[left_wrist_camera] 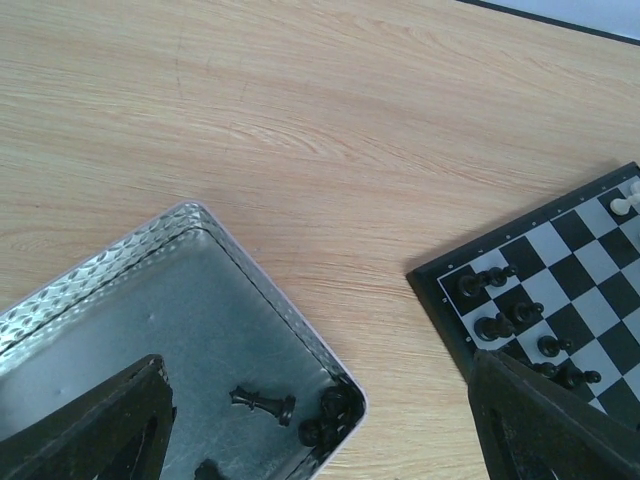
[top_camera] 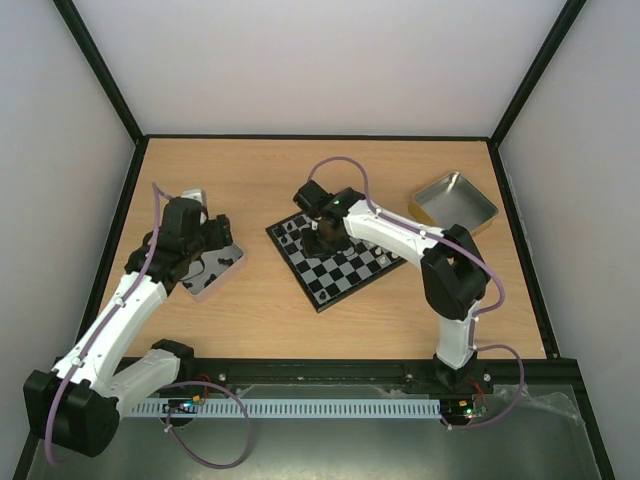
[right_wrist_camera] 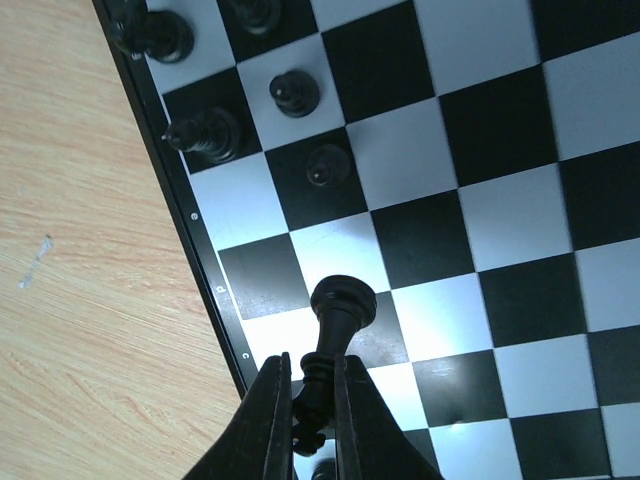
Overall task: Set up the chess pieces on the board
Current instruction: Place the chess piece on the chessboard, then move the chess piece to the chessboard.
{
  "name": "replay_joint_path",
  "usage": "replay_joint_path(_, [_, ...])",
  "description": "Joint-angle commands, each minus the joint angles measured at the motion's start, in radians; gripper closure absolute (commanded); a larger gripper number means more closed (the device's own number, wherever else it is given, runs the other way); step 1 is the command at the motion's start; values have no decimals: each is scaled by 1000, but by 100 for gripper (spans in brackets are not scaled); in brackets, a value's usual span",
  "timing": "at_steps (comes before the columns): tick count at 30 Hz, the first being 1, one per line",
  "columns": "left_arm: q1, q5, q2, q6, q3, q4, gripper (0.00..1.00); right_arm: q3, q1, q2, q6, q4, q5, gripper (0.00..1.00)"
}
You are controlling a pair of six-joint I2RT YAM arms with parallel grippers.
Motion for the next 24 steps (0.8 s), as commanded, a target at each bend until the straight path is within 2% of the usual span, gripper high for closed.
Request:
replay_joint_path(1, [-10,-43,-13,14,-9,3,18,43,15,49,-38,-69,-40,98])
replay_joint_path(4, [-10,-39,-10,14,-12,6,18,50,20,77,-52,-78,-45,94])
replay_joint_path(9, [-11,-32,-3,16,-11,10,17,51,22,87,-51,-58,-22,77])
replay_joint_path(14, [-10,-23,7,17,-12,13,17,38,27,75,-37,-33,22,67])
replay_joint_path(24, [-10,-26,10,16,-10,12,17,8,63,78,-34,1,71,66])
